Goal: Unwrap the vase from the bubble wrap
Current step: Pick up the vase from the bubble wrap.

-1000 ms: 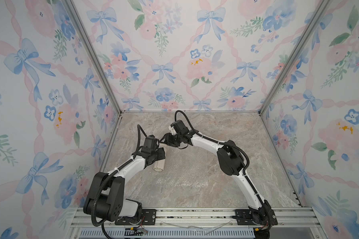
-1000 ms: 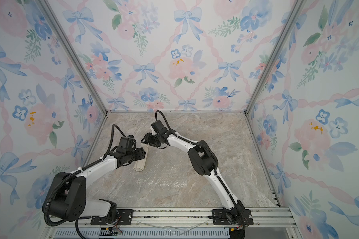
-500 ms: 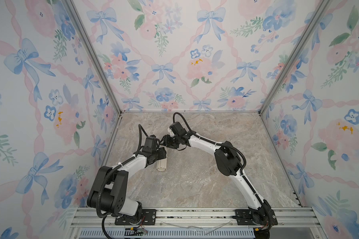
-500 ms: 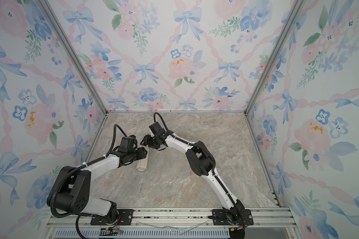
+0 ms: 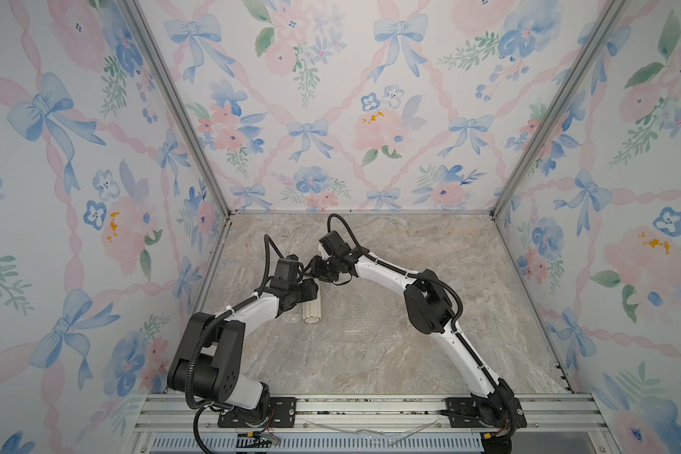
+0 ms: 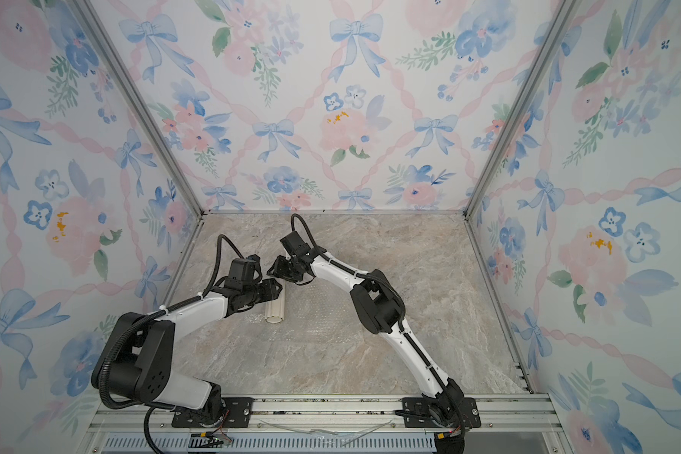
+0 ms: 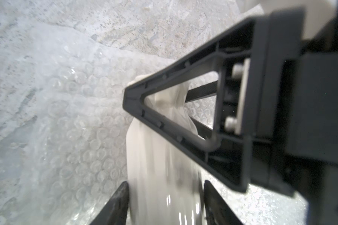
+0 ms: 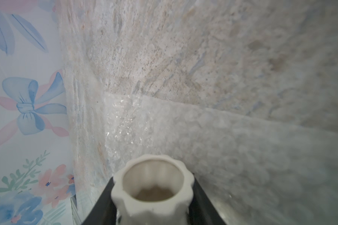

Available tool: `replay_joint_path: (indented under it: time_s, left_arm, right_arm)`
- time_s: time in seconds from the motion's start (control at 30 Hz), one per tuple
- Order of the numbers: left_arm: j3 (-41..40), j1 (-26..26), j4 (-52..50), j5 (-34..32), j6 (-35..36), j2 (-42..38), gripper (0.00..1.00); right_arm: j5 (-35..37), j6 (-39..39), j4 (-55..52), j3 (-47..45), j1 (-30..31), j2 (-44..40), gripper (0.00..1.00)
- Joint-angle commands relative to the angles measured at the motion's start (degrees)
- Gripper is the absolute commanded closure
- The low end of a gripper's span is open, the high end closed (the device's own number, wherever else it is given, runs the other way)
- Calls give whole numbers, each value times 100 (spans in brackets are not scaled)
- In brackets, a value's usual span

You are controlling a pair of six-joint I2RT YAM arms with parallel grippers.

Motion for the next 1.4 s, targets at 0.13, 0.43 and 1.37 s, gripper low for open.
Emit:
replay_joint_path:
  time_s: [0.13,0.43,1.37]
  left_arm:
    - [-12,-91,-353,252,283,131,43]
    - [18,-42,-346,512,222,-129,41]
    - [-49,245,-314,1650,208,-911,38]
  right_arm:
    - [298,-1139,-199,-216,92,-218,89]
    - [307,-1338,1984,-2193,63,-1409,100]
    - [1974,-2410,5392,-5668,-38,-3911,100]
